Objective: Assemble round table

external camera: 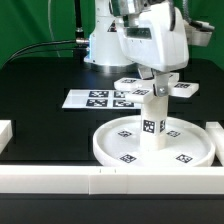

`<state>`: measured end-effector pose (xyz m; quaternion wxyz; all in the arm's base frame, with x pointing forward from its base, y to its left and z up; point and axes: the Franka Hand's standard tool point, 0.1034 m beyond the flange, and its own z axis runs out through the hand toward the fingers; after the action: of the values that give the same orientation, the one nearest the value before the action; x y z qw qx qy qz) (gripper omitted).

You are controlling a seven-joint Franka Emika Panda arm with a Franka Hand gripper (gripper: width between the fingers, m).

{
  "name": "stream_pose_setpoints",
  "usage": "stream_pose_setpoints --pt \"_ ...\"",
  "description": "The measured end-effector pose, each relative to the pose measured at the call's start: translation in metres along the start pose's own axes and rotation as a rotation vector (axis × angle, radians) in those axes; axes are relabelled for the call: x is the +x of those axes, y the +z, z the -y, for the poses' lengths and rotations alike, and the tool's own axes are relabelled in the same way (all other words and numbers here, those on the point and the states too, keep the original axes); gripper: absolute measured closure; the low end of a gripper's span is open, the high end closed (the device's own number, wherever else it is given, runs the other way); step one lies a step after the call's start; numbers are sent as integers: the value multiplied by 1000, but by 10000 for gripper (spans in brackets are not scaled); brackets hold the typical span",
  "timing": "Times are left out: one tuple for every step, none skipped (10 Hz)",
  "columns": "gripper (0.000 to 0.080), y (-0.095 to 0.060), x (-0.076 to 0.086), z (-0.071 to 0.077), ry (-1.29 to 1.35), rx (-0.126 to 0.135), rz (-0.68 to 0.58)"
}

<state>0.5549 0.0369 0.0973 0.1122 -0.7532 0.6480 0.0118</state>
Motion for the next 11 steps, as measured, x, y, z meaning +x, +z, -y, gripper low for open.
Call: stream_pose_setpoints --pt "275 0 -1 0 -25 -5 3" --pt "189 -2 -3 0 -61 -19 16" --pt "158 -10 -7 2 -108 -26 30" --pt "152 -19 -11 4 -134 -26 40" --pt "152 -29 -15 6 -191 -24 50" --pt "152 -34 -16 8 -290 -17 51" --pt "151 -32 -16 7 -350 -18 52" --pt "151 -31 -16 7 -417 -18 52" --pt "151 -31 -16 7 -523 -22 46" --pt "151 -29 -16 8 -637 -35 33" --pt "151 -31 -17 10 -789 -43 21"
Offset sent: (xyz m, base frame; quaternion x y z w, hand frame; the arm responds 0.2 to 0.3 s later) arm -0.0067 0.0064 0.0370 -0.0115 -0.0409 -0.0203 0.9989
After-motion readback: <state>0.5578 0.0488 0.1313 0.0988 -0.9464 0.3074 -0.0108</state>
